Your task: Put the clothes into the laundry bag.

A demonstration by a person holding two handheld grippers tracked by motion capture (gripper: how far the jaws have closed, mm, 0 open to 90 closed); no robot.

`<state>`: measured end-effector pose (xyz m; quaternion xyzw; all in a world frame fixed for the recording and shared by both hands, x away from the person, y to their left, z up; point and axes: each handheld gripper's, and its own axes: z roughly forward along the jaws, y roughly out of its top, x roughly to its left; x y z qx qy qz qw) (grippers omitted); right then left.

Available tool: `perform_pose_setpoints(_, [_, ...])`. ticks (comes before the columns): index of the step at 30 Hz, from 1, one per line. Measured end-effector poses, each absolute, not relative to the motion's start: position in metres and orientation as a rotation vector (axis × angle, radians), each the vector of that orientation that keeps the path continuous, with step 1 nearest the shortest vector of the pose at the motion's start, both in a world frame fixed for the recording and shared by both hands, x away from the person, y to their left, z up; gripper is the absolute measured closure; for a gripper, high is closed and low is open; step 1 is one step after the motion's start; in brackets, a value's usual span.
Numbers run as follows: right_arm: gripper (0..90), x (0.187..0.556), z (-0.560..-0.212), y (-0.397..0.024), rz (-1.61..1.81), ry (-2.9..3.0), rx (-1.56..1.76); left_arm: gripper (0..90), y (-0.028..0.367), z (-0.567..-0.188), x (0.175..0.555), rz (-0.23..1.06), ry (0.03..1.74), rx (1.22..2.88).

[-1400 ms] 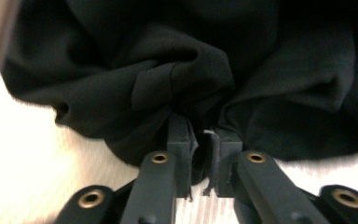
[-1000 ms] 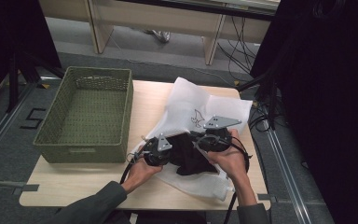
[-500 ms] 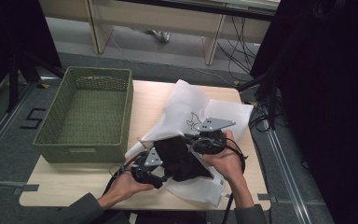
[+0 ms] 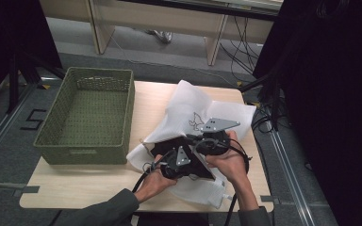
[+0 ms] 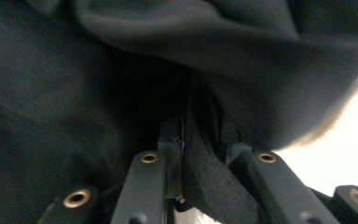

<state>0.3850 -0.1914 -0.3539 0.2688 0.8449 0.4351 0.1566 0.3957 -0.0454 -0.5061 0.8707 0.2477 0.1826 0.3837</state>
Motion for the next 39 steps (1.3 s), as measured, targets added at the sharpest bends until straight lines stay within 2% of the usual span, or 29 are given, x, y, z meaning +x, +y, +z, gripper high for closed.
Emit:
perform_pose_setpoints(2, [87.5, 0.384, -0.352, -0.191, 1.251, 2.412, 0.775, 75.6, -0.047, -0.505, 0.405, 0.557, 0.593, 2.224])
perform_pose_setpoints(9, [87.4, 0.385, -0.351, -0.192, 1.256, 2.406, 0.777, 73.1, -0.047, -0.508, 0.416, 0.579, 0.603, 2.223])
perform_pose_setpoints(14, [87.4, 0.387, -0.352, -0.194, 1.262, 2.415, 0.786, 58.9, -0.033, -0.5, 0.407, 0.539, 0.6, 2.23])
perform_pose_setpoints(15, [87.4, 0.387, -0.353, -0.195, 1.265, 2.414, 0.788, 55.4, -0.031, -0.5, 0.403, 0.482, 0.632, 2.221])
perform_pose_setpoints(17, [87.4, 0.387, -0.353, -0.195, 1.265, 2.415, 0.786, 48.6, -0.024, -0.498, 0.398, 0.452, 0.653, 2.229])
perform_pose_setpoints(25, [87.4, 0.389, -0.353, -0.195, 1.263, 2.406, 0.77, 31.0, 0.011, -0.485, 0.38, 0.404, 0.644, 2.27])
perform_pose_setpoints(32, [87.3, 0.388, -0.355, -0.196, 1.251, 2.418, 0.808, 32.4, 0.049, -0.485, 0.378, 0.438, 0.766, 2.284])
perform_pose_setpoints(39, [87.2, 0.388, -0.356, -0.195, 1.245, 2.427, 0.792, 41.6, 0.042, -0.498, 0.395, 0.402, 0.807, 2.265])
